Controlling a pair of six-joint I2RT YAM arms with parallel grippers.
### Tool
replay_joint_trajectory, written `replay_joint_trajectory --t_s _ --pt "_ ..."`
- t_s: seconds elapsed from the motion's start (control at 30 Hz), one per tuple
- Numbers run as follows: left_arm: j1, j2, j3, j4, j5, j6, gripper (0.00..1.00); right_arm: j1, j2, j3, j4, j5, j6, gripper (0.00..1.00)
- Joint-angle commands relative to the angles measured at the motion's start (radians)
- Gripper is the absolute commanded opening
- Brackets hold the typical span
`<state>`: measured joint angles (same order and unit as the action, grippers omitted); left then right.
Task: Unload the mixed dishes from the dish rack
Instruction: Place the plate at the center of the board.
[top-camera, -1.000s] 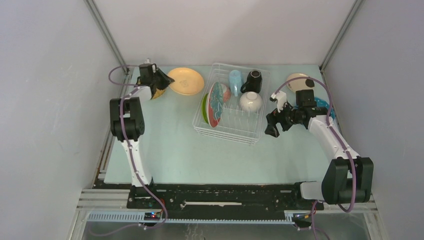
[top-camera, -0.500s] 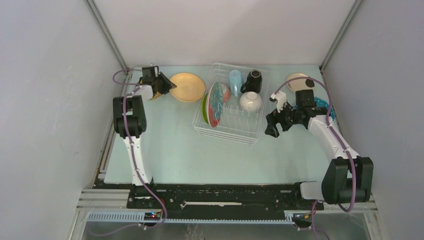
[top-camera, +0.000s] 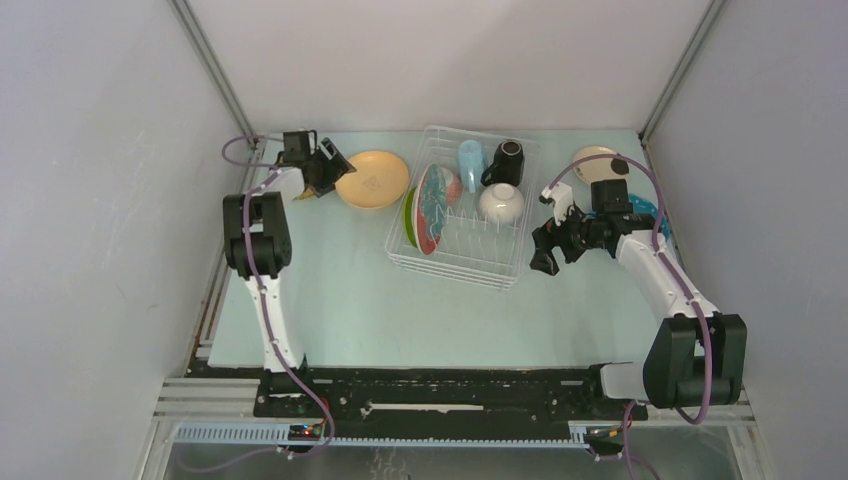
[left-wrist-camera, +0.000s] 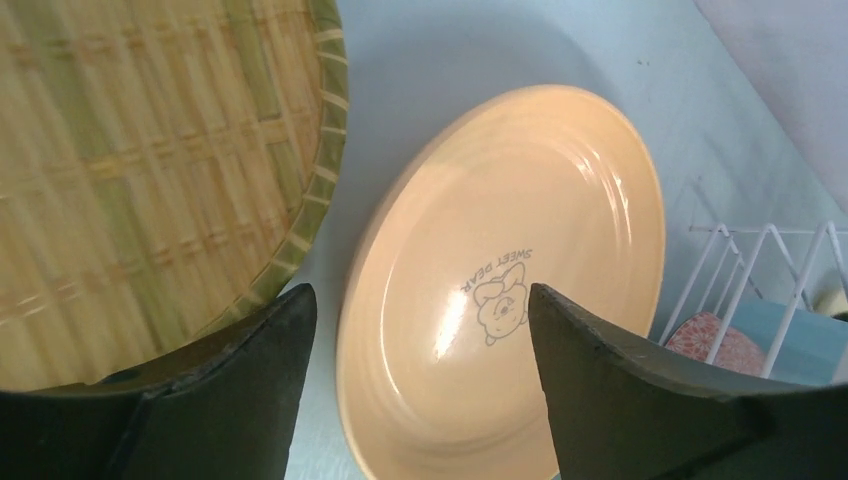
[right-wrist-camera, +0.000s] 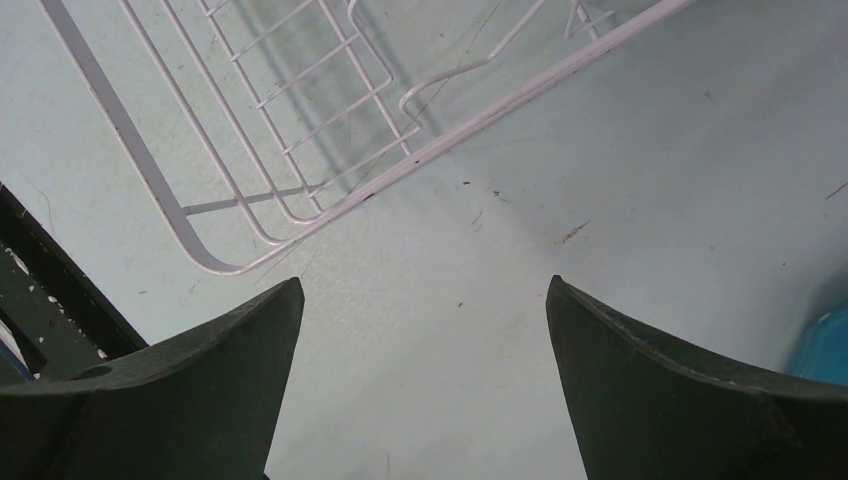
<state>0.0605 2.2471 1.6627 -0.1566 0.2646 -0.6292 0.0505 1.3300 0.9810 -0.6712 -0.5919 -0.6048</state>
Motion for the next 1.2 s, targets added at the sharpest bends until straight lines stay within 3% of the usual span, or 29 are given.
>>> replay_joint_trajectory --t_s 0.0,0.17,0.3,0.5,0.73,0.83,1.17 --pt "0.002 -0.134 -0.007 -0.057 -0.099 0.061 0.85 0.002 -0.025 0.038 -0.006 -0.01 -0.015 1.0" --pt "0.004 -0.242 -0.105 -0.047 -0.202 0.096 0.88 -0.001 -0.039 0.038 -0.007 -0.018 -0.014 1.0" --pt "0.004 -0.389 -0.268 0.059 -0.251 0.11 0.89 -0.001 -0.048 0.038 -0.006 -0.025 -0.012 1.0" --pt "0.004 -0.668 -0.581 0.284 -0.262 0.055 0.95 0.003 -0.082 0.039 -0.017 -0.041 -0.005 1.0" --pt "0.003 -0.941 -0.868 0.427 -0.301 -0.034 1.0 0.002 -0.125 0.039 -0.028 -0.064 0.002 1.0" --pt "0.005 -1.022 -0.94 0.414 -0.313 -0.087 1.0 0.001 -0.134 0.039 -0.031 -0.079 0.005 1.0" --pt "0.016 -1.209 -1.034 0.431 0.069 -0.105 1.0 0.012 -0.194 0.039 -0.047 -0.112 0.011 1.0"
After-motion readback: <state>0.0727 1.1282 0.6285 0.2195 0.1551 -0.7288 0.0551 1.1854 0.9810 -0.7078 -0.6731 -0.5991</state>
